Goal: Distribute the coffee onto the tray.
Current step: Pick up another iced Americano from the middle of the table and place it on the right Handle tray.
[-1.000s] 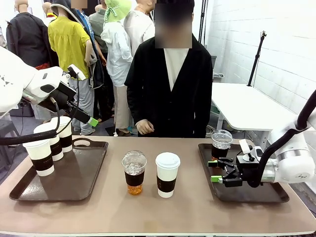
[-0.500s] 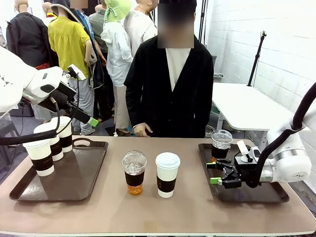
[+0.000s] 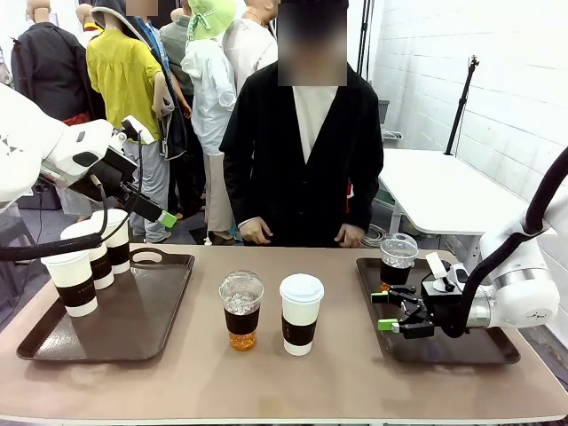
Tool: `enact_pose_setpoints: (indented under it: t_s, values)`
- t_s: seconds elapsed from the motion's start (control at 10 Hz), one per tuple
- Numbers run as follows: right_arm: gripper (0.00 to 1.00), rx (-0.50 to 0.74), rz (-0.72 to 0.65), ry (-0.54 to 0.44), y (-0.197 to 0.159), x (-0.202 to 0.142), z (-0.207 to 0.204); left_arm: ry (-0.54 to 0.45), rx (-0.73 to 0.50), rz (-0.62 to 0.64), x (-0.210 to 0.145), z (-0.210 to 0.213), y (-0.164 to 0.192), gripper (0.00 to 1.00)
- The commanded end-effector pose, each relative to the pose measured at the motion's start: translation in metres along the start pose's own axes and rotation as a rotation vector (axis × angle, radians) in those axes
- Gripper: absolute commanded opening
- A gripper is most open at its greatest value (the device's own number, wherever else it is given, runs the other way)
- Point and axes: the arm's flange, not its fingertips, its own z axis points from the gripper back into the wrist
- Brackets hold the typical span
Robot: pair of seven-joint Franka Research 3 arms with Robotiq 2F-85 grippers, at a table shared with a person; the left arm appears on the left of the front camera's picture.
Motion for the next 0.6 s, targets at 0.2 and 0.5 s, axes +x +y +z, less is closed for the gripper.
enact_pose_setpoints:
  t_s: [0.2,0.5]
  values:
    - [1.00,-0.001,0.002,0.003,0.0021,0.0012,-0.0003,0.000,-0.008,0.004,-0.0013,0.0001,0.0014,1.00]
    - [1.00,-0.001,0.002,0.003,0.0021,0.0012,-0.0003,0.000,-0.008,0.004,-0.0013,0.0001,0.0014,1.00]
